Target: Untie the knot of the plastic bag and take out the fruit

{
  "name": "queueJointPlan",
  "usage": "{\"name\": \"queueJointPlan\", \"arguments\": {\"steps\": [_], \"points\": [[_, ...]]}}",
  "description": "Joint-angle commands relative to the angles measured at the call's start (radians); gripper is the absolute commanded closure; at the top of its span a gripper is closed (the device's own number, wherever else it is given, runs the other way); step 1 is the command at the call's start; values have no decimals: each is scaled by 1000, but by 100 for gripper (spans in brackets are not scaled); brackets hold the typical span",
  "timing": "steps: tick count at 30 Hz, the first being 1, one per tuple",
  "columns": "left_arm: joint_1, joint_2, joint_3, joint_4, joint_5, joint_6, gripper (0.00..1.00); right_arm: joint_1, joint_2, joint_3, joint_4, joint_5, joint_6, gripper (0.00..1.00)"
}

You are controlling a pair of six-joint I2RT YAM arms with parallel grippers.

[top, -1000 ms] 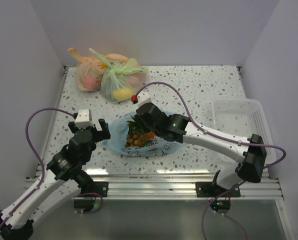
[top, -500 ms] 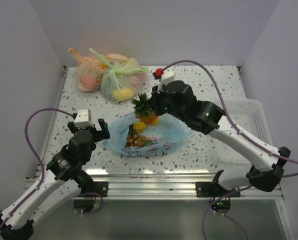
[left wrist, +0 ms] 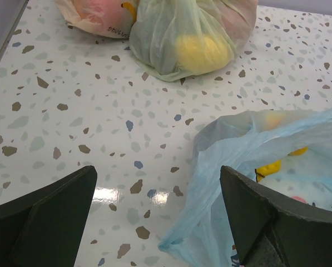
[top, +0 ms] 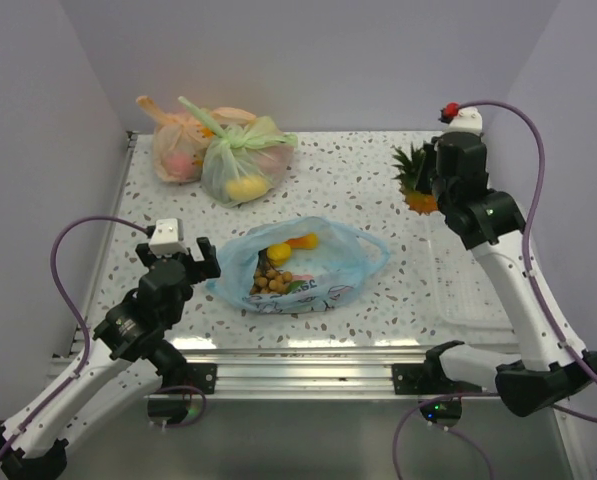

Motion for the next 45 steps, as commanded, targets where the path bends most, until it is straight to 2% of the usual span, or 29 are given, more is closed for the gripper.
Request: {"name": "queueJointPlan", "arguments": {"steps": [1, 10, 16, 18, 19, 21, 22, 24, 25, 26, 29, 30, 32, 33, 37, 42, 45], "points": [[5, 3, -1, 39, -16, 1, 2, -156, -29, -80, 60, 45, -22, 100], [5, 1, -2, 42, -7, 5, 2, -431, 20, -287, 157, 74, 60, 100], [5, 4, -1, 44, -4, 8, 2, -471, 66, -371, 168, 121, 109, 100], [5, 6, -1, 47, -1, 10, 2, -471, 78, -369, 153, 109, 121, 85], [5, 6, 1, 45, 1, 10, 2, -470, 78, -359, 144, 77, 121, 70], [5, 6, -1, 47, 5, 11, 2, -470, 63, -352, 143, 39, 109, 57], [5, 4, -1, 47, 5, 10, 2, -468, 51, -350, 150, 13, 95, 40], [5, 9, -1, 48, 8, 13, 2, -465, 5, -341, 145, -79, 84, 28], [5, 10, -1, 48, 8, 13, 2, -460, -11, -333, 139, -124, 74, 17], [5, 10, -1, 48, 8, 13, 2, -454, -38, -327, 136, -208, 64, 13], [5, 10, -1, 48, 12, 14, 2, -369, -75, -289, 94, -296, 40, 6], [6, 10, -1, 50, 10, 14, 2, -270, -98, -277, 87, -305, 35, 5], [6, 14, -1, 51, 12, 16, 2, -165, -124, -275, 91, -333, 37, 7], [6, 15, -1, 51, 12, 14, 2, -79, -145, -289, 123, -400, 44, 7], [6, 26, -1, 50, 13, 13, 2, 99, -149, -325, 203, -472, 147, 8], [6, 30, -1, 51, 15, 11, 2, 363, -54, -349, 332, -453, 212, 7], [5, 30, -1, 50, 12, 10, 2, 475, 55, -352, 399, -423, 236, 7]]}}
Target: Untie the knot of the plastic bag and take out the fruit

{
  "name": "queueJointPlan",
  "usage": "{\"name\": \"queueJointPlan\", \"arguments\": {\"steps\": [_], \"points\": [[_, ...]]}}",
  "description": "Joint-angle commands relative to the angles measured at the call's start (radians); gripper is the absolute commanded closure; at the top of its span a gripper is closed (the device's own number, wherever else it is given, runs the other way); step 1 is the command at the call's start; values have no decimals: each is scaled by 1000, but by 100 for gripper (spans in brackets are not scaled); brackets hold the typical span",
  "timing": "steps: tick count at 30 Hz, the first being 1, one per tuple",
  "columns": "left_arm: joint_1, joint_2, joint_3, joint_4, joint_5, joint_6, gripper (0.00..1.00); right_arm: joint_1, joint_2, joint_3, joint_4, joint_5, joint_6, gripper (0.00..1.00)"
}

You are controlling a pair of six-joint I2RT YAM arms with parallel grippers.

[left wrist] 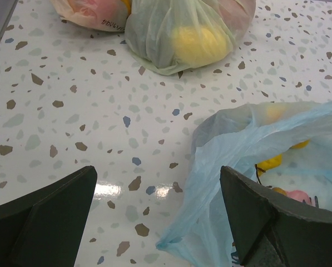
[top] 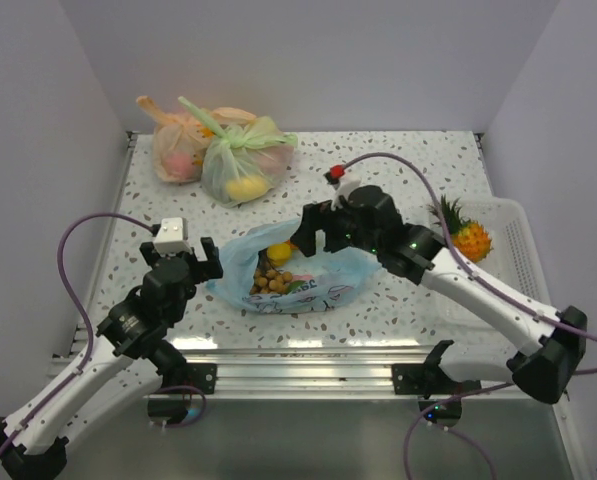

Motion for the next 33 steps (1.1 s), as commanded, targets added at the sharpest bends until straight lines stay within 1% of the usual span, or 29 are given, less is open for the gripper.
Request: {"name": "queueJointPlan", "arguments": {"steps": [1, 3, 4, 9, 17, 18, 25, 26, 28, 30, 31, 33], "points": [[5, 3, -1, 49, -12, 7, 2, 115, 105, -24, 142, 19, 81, 8], [5, -2, -1, 48, -14, 6, 2, 160, 159, -66, 204, 59, 112, 8], [4, -5, -2, 49, -14, 6, 2, 167, 178, -78, 264, 66, 141, 9], [4, -7, -2, 51, -12, 7, 2, 207, 335, -89, 355, 86, 189, 9], [3, -11, -4, 51, -12, 9, 2, 229, 526, -60, 401, 82, 218, 8], [3, -11, -4, 52, -12, 10, 2, 229, 561, -55, 427, 80, 226, 8], [5, -7, -4, 54, -8, 13, 2, 232, 673, -27, 461, 36, 226, 10], [4, -7, -2, 54, -6, 15, 2, 232, 678, -26, 464, 34, 224, 12], [5, -10, -4, 54, -6, 15, 2, 232, 682, -26, 467, 36, 223, 18], [4, -10, -4, 54, -9, 15, 2, 232, 679, -32, 479, 27, 218, 27], [5, -10, -4, 55, -8, 15, 2, 232, 679, -32, 479, 25, 218, 40], [5, -10, -4, 55, -9, 16, 2, 232, 675, -32, 476, 19, 209, 56]]}}
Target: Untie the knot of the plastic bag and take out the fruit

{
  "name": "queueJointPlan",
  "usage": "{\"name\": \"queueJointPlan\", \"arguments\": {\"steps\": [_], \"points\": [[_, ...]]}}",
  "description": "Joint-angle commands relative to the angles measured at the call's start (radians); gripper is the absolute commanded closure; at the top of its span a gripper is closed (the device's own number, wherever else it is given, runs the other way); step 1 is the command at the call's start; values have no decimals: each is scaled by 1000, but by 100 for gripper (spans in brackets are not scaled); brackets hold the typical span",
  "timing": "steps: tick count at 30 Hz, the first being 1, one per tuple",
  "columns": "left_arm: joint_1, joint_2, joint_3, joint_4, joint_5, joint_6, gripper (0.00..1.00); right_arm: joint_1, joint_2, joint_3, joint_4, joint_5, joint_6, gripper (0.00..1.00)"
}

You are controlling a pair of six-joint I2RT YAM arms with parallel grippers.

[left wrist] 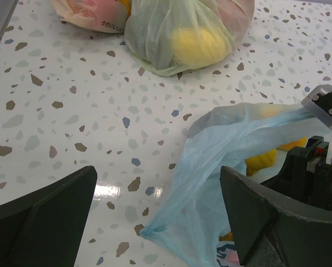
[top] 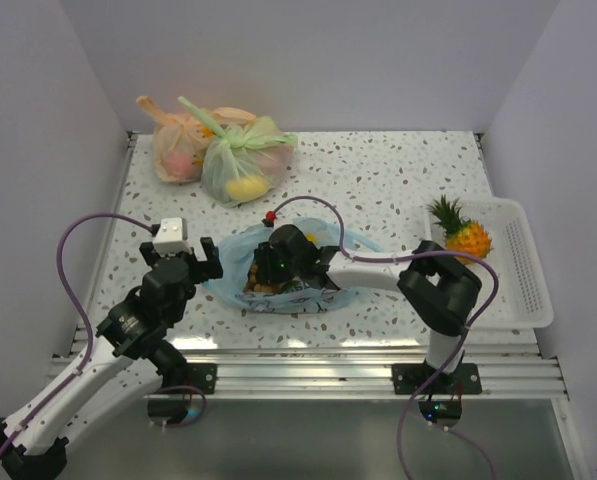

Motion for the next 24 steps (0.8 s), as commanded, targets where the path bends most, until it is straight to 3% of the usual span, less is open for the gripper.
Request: {"name": "queueJointPlan", "arguments": {"steps": [1, 5, 8, 17, 24], "points": [[5, -5, -3, 53, -9, 15, 2, 7, -3, 14, 21, -20, -4, 72], [3, -7, -5, 53, -9, 14, 2, 7, -67, 18, -12, -2, -37, 93], [3, -9, -3, 53, -12, 16, 2, 7, -121, 48, -101, 30, -84, 100], [3, -10, -3, 53, -12, 18, 2, 7, -250, 168, -434, 128, -262, 100], [5, -12, -5, 53, -15, 18, 2, 7, -317, 234, -633, 83, -383, 100]]}}
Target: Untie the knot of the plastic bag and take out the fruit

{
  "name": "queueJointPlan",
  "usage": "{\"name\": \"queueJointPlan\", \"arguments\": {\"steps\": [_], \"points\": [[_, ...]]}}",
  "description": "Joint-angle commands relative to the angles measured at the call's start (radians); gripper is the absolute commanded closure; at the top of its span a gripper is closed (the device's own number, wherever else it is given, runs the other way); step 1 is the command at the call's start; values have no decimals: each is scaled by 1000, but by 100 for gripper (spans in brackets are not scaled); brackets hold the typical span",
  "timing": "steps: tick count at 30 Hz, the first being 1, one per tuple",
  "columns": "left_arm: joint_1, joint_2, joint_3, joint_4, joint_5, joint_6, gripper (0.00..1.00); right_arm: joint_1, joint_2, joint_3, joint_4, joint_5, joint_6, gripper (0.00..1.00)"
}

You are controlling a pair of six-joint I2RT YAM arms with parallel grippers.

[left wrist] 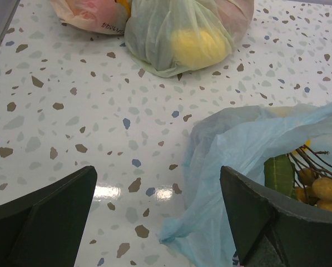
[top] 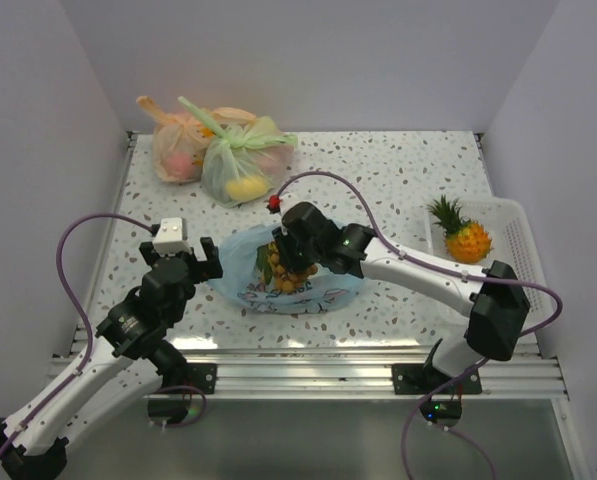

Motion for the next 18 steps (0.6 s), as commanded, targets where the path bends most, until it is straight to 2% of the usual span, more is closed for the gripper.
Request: {"name": "queueJointPlan", "arguments": {"steps": [1, 9, 14, 18], "points": [[3, -7, -5, 49, -14, 9, 2, 3, -50, 80, -171, -19, -111, 100], [3, -9, -2, 48, -21, 8, 2, 3, -114, 215, -375, -46, -213, 100], [5, -6, -3, 48, -19, 8, 2, 3, -133, 310, -513, -114, -247, 100], [5, -4, -3, 48, -19, 9, 2, 2, -177, 342, -560, -117, -259, 100]]}}
